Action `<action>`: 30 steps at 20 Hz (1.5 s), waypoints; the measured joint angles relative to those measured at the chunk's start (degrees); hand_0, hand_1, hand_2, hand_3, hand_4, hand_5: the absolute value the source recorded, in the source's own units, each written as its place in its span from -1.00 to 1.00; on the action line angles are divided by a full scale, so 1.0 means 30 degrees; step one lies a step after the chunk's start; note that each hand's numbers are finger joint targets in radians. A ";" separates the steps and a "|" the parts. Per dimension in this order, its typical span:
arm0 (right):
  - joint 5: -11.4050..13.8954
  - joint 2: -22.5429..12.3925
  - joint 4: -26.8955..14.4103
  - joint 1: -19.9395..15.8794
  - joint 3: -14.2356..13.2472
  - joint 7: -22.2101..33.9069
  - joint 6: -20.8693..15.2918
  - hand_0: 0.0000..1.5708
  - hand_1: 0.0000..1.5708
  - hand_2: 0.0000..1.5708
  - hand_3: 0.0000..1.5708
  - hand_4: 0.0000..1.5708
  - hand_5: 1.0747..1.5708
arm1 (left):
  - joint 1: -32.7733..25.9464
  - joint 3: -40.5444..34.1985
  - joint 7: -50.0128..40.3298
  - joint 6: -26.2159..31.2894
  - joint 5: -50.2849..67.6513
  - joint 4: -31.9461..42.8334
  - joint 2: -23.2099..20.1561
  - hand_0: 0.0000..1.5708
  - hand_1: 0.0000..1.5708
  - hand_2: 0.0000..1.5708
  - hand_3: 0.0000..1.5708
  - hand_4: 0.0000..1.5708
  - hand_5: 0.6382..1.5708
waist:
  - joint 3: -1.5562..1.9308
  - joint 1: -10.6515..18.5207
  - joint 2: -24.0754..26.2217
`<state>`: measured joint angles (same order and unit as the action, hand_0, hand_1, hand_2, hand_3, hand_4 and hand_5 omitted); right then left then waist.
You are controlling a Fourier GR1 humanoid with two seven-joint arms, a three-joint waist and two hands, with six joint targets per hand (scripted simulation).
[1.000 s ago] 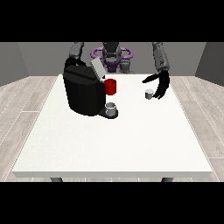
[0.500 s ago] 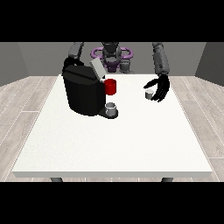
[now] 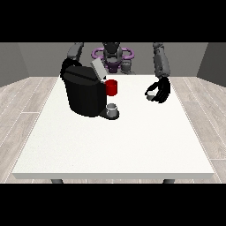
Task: Insert the coffee pod into the coffee machine and close the lid
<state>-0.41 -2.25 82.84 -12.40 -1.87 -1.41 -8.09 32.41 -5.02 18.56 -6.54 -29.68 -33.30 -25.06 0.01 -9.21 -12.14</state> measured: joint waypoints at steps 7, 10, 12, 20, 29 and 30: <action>-0.0132 0.0182 -0.0125 -0.0159 -0.0074 -0.0502 -0.0039 -1.00 -1.00 -1.00 -1.00 -0.49 1.00 | 0.0753 0.0365 0.0240 -0.0654 -0.1240 0.0862 -0.0354 0.56 0.56 0.73 0.66 -0.40 1.00 | 0.0021 -0.0117 -0.0356; -0.0104 0.0216 -0.0079 -0.0172 -0.0125 -0.0160 -0.0250 -1.00 -1.00 -1.00 -1.00 -0.43 1.00 | 0.0947 0.0367 0.0815 -0.0446 -0.1378 0.1077 -0.0447 0.81 0.81 0.85 0.81 -0.28 1.00 | 0.0004 0.0010 -0.0158; -0.0160 0.0316 -0.0480 -0.0056 -0.0221 -0.0314 -0.0313 -1.00 -1.00 -1.00 -1.00 -0.44 1.00 | 0.1307 0.0482 0.0987 0.0151 -0.1396 0.0869 -0.0445 0.88 0.88 0.87 0.79 -0.20 1.00 | -0.0001 0.0117 0.0167; -0.0209 0.0328 -0.2338 -0.0221 -0.0404 -0.0751 -0.0294 -1.00 -1.00 -1.00 -1.00 -0.36 1.00 | 0.3206 0.0874 0.0759 0.2413 -0.1391 -0.0367 -0.0179 0.60 0.60 0.68 0.65 -0.33 1.00 | -0.0001 0.0530 0.1275; -0.0250 0.0549 -0.2864 -0.0365 0.0026 -0.1001 -0.0047 -1.00 -1.00 -1.00 -1.00 -0.39 1.00 | 0.5288 0.0736 -0.0774 0.3827 -0.1509 -0.1071 0.0042 0.59 0.59 0.69 0.64 -0.27 1.00 | -0.0001 -0.0186 0.1713; -0.0297 0.0536 -0.2782 -0.0330 0.0049 -0.0965 0.0028 -1.00 -1.00 -1.00 -1.00 -0.37 1.00 | 0.5454 0.0708 -0.0988 0.3901 -0.1512 -0.1124 0.0124 0.60 0.60 0.70 0.64 -0.29 1.00 | -0.0001 -0.0285 0.1848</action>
<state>-1.30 -0.64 74.49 -13.39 -1.73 -4.30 -8.01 48.77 -2.90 15.60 5.17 -34.21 -36.67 -24.69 0.01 -10.06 -6.60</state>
